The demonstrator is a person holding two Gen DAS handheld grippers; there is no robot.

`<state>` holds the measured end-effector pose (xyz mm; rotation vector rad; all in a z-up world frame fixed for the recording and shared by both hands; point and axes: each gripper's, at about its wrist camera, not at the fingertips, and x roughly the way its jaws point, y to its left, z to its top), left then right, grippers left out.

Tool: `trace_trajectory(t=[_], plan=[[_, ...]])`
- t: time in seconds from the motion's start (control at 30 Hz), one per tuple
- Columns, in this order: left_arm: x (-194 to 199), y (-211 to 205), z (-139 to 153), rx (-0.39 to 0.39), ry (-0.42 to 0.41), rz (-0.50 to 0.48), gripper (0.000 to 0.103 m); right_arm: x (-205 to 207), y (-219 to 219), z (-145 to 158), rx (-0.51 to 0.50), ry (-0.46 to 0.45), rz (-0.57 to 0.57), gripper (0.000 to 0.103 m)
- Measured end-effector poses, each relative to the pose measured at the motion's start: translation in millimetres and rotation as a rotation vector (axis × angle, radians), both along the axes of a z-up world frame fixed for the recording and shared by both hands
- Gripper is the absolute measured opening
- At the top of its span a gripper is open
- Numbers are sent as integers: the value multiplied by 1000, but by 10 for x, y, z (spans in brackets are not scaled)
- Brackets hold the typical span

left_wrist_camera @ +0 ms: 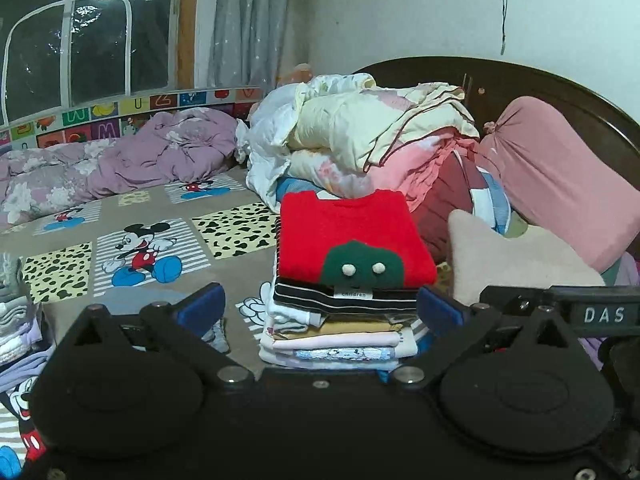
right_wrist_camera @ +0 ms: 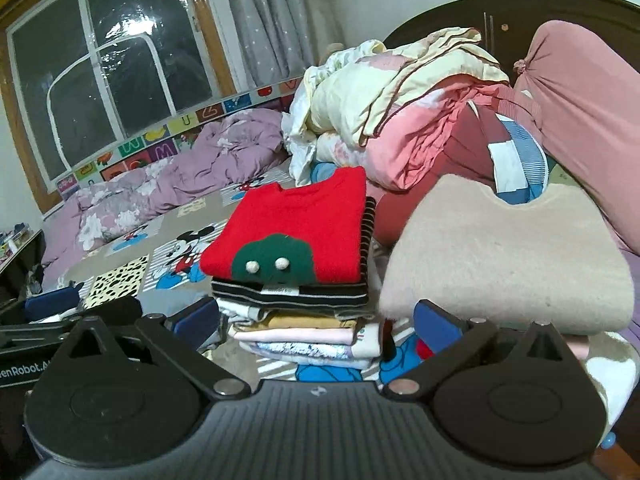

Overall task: Fold clothes
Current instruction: 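Open both grippers and withdraw from the stacked sweater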

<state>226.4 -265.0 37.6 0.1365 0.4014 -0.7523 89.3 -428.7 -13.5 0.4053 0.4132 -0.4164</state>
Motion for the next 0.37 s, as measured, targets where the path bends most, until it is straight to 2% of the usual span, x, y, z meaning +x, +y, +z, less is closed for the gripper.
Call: trace_trajectory(t=[0.13, 0.27, 0.37], plan=[[-57, 14, 19, 15, -13, 24, 103, -52, 63, 27, -4, 8, 7, 103], [-77, 50, 27, -2, 8, 29, 103, -109, 108, 50, -1, 7, 7, 103], [-119, 79, 32, -9, -5, 43, 103, -137, 133, 62, 1, 7, 10, 103]])
